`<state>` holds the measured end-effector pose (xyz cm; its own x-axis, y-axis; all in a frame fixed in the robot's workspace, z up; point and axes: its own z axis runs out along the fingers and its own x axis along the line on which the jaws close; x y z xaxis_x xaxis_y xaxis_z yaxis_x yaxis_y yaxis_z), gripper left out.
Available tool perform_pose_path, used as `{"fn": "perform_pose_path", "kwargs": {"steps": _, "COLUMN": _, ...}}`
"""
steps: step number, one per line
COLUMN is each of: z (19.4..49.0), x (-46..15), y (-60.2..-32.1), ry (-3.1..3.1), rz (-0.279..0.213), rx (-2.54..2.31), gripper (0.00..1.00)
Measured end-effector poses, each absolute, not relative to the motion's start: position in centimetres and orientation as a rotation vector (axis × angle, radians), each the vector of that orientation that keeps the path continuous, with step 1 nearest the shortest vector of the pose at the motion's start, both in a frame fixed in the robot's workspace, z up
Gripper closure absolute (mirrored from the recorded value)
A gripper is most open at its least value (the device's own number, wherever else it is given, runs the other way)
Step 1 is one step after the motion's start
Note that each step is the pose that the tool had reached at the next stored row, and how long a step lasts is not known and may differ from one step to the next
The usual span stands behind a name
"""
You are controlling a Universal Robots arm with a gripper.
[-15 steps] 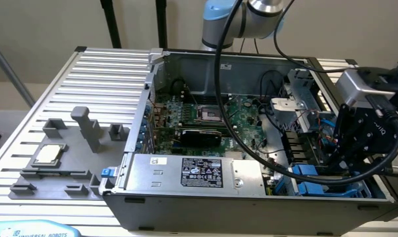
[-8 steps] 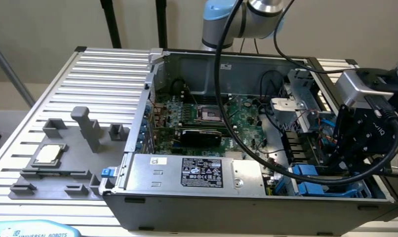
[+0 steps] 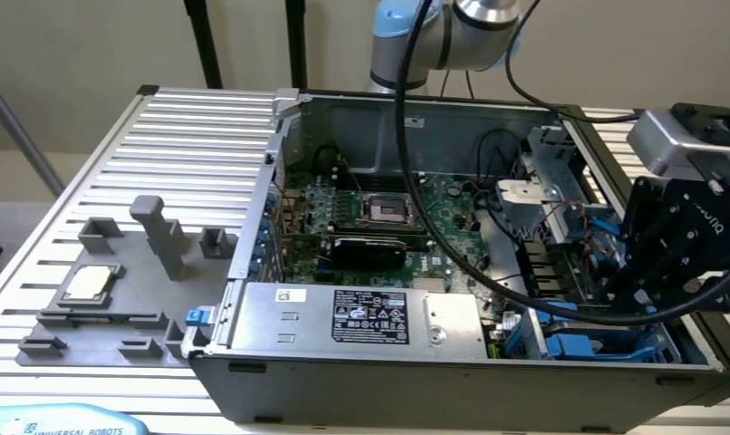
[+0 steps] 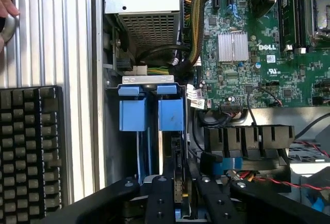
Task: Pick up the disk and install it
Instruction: 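Insert the first disk wire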
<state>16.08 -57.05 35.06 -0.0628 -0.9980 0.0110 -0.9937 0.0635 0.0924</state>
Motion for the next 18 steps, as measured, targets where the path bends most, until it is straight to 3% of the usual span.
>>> {"fn": "perform_pose_path", "kwargs": {"steps": 9, "z": 38.8, "x": 16.1, "y": -56.9, "ry": -2.238, "rz": -0.092, "rx": 2.1, "gripper": 0.76}}
{"fn": "perform_pose_path", "kwargs": {"steps": 18, "z": 38.7, "x": 15.0, "y": -55.9, "ry": -2.241, "rz": -0.085, "rx": 2.103, "gripper": 0.76}}
